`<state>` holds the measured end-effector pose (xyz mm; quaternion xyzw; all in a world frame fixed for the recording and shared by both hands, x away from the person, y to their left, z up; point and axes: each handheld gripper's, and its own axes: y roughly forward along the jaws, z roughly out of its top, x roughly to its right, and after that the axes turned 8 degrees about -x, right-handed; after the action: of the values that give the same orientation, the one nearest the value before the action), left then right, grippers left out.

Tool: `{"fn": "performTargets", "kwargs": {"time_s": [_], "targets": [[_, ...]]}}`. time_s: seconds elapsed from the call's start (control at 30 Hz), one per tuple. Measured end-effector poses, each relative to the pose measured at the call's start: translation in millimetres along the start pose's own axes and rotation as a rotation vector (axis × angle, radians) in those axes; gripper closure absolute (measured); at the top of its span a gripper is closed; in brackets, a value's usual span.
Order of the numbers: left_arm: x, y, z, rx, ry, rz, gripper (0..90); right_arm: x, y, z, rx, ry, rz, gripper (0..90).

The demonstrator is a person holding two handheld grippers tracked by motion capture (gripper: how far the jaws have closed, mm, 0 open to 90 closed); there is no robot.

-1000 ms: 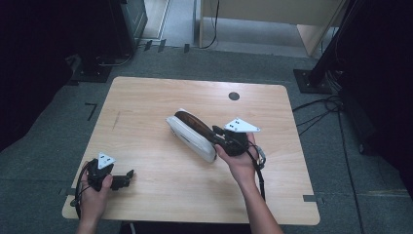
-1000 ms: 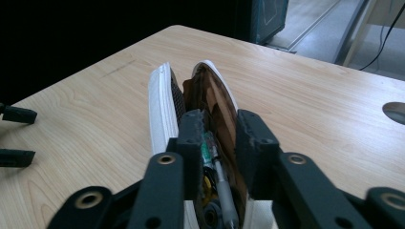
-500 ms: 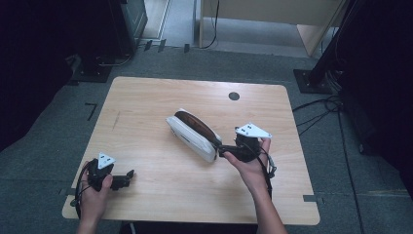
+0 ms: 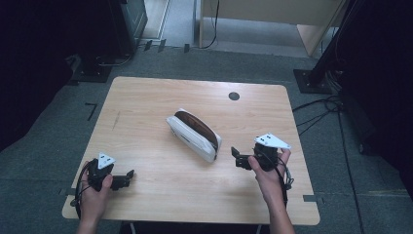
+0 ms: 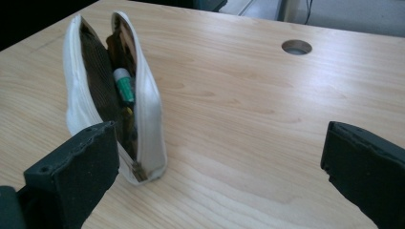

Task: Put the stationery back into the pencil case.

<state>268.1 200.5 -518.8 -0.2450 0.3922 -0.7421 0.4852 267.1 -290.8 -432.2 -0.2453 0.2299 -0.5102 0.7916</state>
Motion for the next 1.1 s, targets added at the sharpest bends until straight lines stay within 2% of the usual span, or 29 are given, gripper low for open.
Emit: {"fn": "performTargets", "kwargs": {"time_s": [0.67, 1.1], "targets": [[0.0, 0.0, 0.0, 0.000, 0.001, -0.001, 0.0, 32.2, -11.1, -38.0, -0.047, 0.058, -0.056, 0.0], [0.0, 0.0, 0.0, 0.000, 0.001, -0.001, 0.0, 56.1, -18.0, -68.6, -0.083, 0.130, -0.107, 0.0]]}}
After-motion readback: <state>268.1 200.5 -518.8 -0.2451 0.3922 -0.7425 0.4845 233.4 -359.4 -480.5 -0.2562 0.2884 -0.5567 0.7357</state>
